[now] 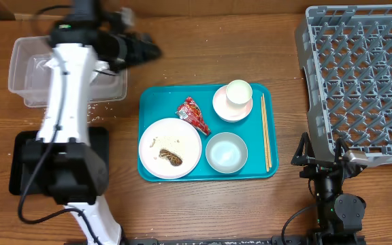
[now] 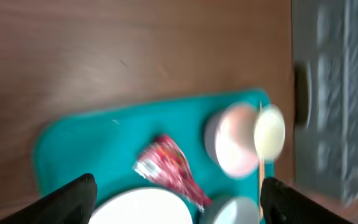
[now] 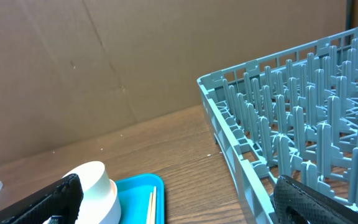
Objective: Sort waste into correct bins and load items into the dishwasher
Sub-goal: 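Drop the remaining napkin into the clear bin, then lower the left gripper onto the red wrapper and grasp it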
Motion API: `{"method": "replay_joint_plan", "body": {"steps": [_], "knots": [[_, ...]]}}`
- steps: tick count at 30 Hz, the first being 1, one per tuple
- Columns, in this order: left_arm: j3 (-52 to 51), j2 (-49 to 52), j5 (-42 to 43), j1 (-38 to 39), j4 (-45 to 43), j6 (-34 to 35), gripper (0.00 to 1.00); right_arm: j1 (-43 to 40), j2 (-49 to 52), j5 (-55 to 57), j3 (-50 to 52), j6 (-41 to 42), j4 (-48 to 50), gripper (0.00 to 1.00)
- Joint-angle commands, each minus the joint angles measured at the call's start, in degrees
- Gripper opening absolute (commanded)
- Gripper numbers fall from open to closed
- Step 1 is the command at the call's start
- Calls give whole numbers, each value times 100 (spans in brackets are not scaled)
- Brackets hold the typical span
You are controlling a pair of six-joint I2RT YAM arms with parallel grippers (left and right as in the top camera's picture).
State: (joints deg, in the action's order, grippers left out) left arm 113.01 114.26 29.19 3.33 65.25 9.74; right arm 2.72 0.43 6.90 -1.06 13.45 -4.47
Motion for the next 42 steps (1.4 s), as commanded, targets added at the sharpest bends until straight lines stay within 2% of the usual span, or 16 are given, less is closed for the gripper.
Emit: {"method": "replay_joint_plan", "body": {"steps": [1, 4, 7, 14, 22, 31, 37, 42], "knots": [[-262, -63, -1036, 758, 129, -702, 86, -17, -20, 52, 59, -39, 31, 100], [-557, 48, -1482, 1226, 2, -706, 90, -17, -20, 52, 59, -39, 31, 100], [-654, 264, -1482, 1464, -127, -765, 90, -17, -20, 52, 59, -39, 31, 100], [-654, 883, -1821, 1425, -348, -1084, 90, -17, -20, 55, 59, -39, 33, 100], [-654, 1655, -1274, 1279, 72, -2094, 90, -17, -20, 52, 59, -39, 31, 100], [-654, 1958, -688, 1294, -420, -2092, 86, -17, -20, 55, 59, -39, 31, 100], [-678, 1958, -621, 1322, -682, -2138, 80, -17, -20, 52, 59, -39, 31, 100], [-682, 1958, -623, 1362, -697, -2140, 63, -17, -20, 52, 59, -39, 31, 100]]}}
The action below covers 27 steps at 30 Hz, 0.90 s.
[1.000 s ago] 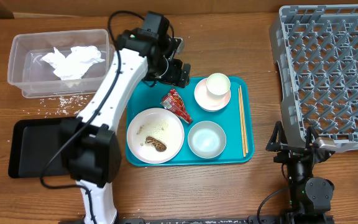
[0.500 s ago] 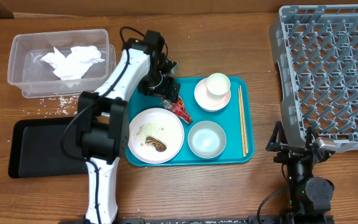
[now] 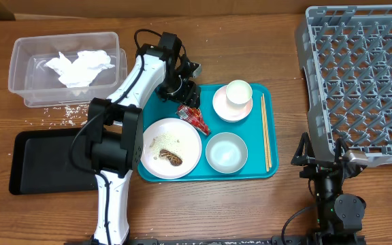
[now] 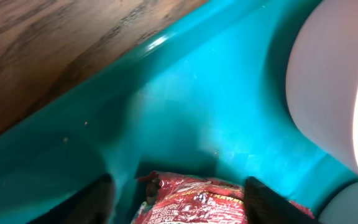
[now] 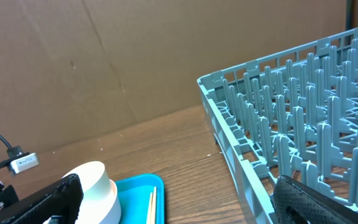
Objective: Sort waste into correct bins and load items into the dishwasher
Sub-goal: 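Lower the left gripper onto the red wrapper and grasp it, then carry the red wrapper to the clear bin and release it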
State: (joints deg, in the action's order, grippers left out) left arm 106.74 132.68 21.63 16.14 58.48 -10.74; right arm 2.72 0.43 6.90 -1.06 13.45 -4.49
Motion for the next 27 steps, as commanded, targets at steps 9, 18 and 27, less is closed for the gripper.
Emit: {"method": "replay_joint_plan", "body": {"steps": [9, 18, 27], "knots": [[-57, 116, 131, 122, 96, -85, 20, -17, -20, 52, 59, -39, 33, 100], [289, 101, 70, 63, 461, 332, 4, -17, -20, 52, 59, -39, 35, 100], [1947, 90, 20, -282, 1456, 903, 4, -17, -20, 52, 59, -39, 35, 100]]}}
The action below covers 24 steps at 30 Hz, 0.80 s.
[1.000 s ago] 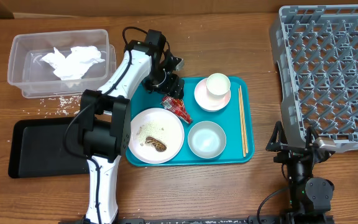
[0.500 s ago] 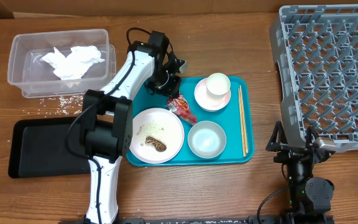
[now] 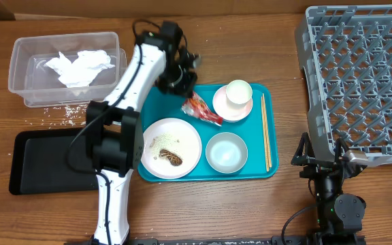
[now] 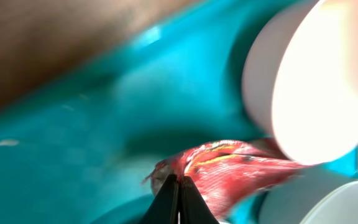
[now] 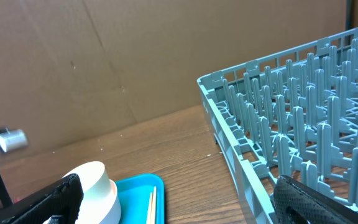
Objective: Sort waste into correct bins and load items into the dishwasher
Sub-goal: 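Carry the red wrapper to the clear bin and release it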
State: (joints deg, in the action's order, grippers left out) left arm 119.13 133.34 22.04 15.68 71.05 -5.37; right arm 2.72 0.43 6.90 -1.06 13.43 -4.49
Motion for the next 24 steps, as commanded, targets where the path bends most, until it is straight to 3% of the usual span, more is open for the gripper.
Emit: {"method": "replay_joint_plan", "body": {"steps": [1, 6, 14, 24], "knots": [[964, 24, -87, -317, 334, 457, 4, -17, -20, 52, 59, -37, 33, 100], [2188, 24, -564, -817, 1058, 837, 4, -17, -20, 52, 59, -37, 33, 100], [3585, 24, -616, -1646, 1585, 1128, 4, -17, -20, 55, 59, -37, 35, 100], [4013, 26, -621, -3023, 1624, 2218, 4, -17, -20, 55, 59, -37, 33, 100]]}}
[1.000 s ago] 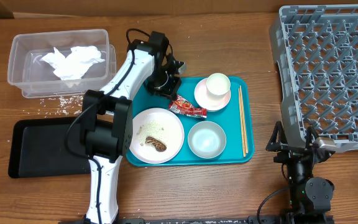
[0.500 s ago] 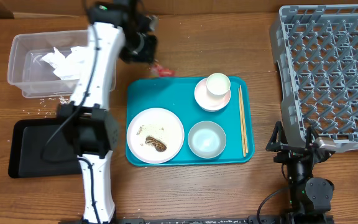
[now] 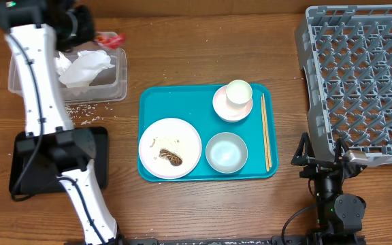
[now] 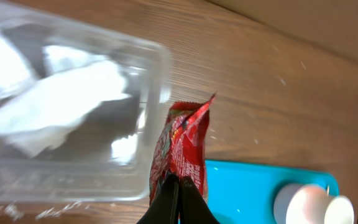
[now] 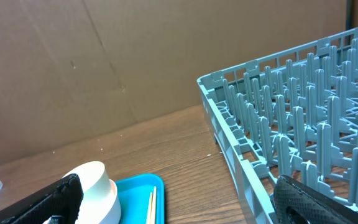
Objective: Sort waste into correct bins and load items into the dishwasher
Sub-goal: 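Carry the red wrapper to the clear bin and release it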
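Observation:
My left gripper (image 4: 179, 193) is shut on the red snack wrapper (image 4: 182, 146), which hangs above the right end of the clear plastic bin (image 3: 29, 82); the wrapper (image 3: 109, 38) shows at the bin's far right corner. Crumpled white paper (image 3: 82, 67) lies in the bin. The teal tray (image 3: 162, 102) carries a white plate (image 3: 170, 146) with food scraps, a bowl (image 3: 226, 152), a cup (image 3: 238, 92) on a pink saucer, and chopsticks (image 3: 265, 133). My right gripper (image 5: 173, 199) stands open at the table's front right, by the grey dish rack (image 3: 359, 75).
A black tray (image 3: 26, 170) sits at the front left beneath the left arm's base. White crumbs are scattered on the wood beside the clear bin. The dish rack fills the right side of the table.
My left gripper has carried the red wrapper from above the teal tray to over the right end of the clear bin. The right arm has not moved.
My left gripper was open, above the table near the clear bin, with the wrapper lying on the tray. It then stood down at the wrapper, then shut on it and held it above the tray. Now the wrapper hangs over the clear bin.

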Motion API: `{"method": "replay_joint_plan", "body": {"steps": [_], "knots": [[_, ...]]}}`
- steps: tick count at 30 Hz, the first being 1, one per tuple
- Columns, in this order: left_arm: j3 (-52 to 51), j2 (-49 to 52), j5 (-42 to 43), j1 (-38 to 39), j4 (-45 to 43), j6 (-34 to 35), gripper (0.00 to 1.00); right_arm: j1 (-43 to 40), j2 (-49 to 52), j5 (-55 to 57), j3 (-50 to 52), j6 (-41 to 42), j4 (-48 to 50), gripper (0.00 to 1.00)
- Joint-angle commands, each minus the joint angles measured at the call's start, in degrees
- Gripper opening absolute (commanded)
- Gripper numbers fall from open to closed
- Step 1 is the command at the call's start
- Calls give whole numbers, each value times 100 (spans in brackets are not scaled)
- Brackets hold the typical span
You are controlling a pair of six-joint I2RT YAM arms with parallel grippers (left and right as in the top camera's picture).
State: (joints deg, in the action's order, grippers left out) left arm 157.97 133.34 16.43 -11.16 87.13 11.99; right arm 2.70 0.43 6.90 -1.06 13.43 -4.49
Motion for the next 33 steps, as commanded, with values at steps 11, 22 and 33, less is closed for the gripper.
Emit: {"method": "replay_joint_plan", "body": {"steps": [11, 22, 33], "knots": [[114, 28, -1051, -767, 219, 944, 58, -15, -20, 52, 59, -37, 35, 100], [116, 20, -258, -763, 450, 940, 100, -15, -20, 55, 59, -37, 33, 100], [68, 39, -337, -595, 828, 428, 38, -15, -20, 52, 59, -37, 33, 100]]}}
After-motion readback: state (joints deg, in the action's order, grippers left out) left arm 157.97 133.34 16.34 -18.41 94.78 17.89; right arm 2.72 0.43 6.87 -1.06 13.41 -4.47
